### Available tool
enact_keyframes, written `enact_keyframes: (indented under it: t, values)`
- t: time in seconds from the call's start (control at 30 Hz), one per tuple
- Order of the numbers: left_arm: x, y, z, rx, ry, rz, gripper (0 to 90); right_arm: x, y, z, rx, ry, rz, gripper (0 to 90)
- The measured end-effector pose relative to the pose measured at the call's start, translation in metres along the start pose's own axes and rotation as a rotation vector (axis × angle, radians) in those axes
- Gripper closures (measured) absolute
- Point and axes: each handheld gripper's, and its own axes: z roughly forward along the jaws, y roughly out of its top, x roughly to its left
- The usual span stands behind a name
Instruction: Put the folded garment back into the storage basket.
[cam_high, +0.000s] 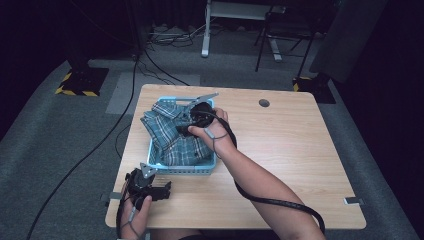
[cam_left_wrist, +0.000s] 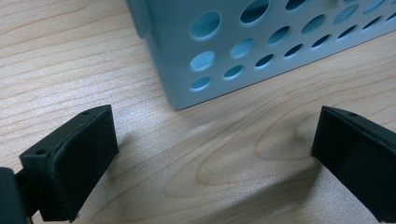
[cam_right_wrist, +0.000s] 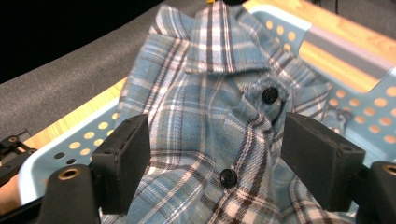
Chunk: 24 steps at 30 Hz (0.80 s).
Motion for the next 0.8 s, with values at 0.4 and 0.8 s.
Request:
enact_keyframes:
  t: [0.4,0.8]
  values:
    - [0.0,0.0,0.0,0.0,-0.002,0.001,0.2,-0.001,0.005,-0.038,-0.051,-0.03,-0.078,23.0]
    - [0.0,0.0,0.0,0.001,-0.002,-0.001,0.2,-0.011,0.001,-0.075,-0.081,-0.045,-0.087,22.6]
